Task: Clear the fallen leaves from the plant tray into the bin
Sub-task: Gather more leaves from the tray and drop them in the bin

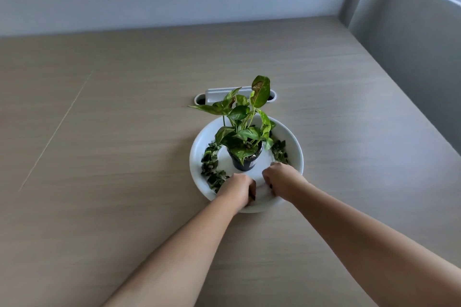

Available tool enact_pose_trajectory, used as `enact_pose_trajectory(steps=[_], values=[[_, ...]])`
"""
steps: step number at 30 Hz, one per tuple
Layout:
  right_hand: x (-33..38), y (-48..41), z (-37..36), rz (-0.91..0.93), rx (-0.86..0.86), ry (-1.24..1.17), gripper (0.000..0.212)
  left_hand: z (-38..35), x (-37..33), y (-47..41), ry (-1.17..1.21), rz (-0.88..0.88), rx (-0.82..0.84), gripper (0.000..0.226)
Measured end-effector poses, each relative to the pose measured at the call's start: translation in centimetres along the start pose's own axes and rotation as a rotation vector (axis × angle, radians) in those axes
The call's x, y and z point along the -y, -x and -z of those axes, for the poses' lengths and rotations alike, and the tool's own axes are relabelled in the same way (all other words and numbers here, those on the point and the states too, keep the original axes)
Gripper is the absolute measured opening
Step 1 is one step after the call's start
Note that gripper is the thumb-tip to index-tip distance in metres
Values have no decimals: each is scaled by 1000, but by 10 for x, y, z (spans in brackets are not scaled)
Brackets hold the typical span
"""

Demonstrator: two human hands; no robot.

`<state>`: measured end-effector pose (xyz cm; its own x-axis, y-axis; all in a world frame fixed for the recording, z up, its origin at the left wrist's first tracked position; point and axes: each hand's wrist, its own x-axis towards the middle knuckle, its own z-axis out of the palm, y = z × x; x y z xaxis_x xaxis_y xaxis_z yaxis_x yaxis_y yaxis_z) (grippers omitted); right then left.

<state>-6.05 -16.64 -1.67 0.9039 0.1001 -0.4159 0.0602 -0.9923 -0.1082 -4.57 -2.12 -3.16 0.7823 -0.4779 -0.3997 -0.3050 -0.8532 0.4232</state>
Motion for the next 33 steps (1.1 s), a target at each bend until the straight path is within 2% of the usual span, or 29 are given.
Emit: enact_pose_trajectory(steps=[4, 7, 12, 16, 21, 25, 30, 33], values=[[-5, -4, -1, -13, -10, -60, 25, -3, 6, -4, 57, -11, -39, 25], [-9, -4, -2, -97, -74, -196, 25, -2, 13, -2, 268, 42, -117, 21], [-28, -3, 14, -291, -253, -683, 18, 21, 29, 6, 960, 224, -149, 26], [-45, 9, 20, -393, -248, -1241, 17, 29, 32, 17, 1276, 336, -188, 21], [-62, 36, 22, -312, -249, -1646, 15, 22, 2, 27, 1411, 331, -194, 21], [-98, 79, 25, -266, -332, -1838, 9, 10, -58, 30, 1451, 287, -133, 20], [-179, 179, 15, -310, -487, -1932, 13, -25, -177, 28, 1360, 129, 0, 22], [-243, 269, -9, -387, -630, -1954, 15, -65, -269, 31, 1282, 1, 149, 21]])
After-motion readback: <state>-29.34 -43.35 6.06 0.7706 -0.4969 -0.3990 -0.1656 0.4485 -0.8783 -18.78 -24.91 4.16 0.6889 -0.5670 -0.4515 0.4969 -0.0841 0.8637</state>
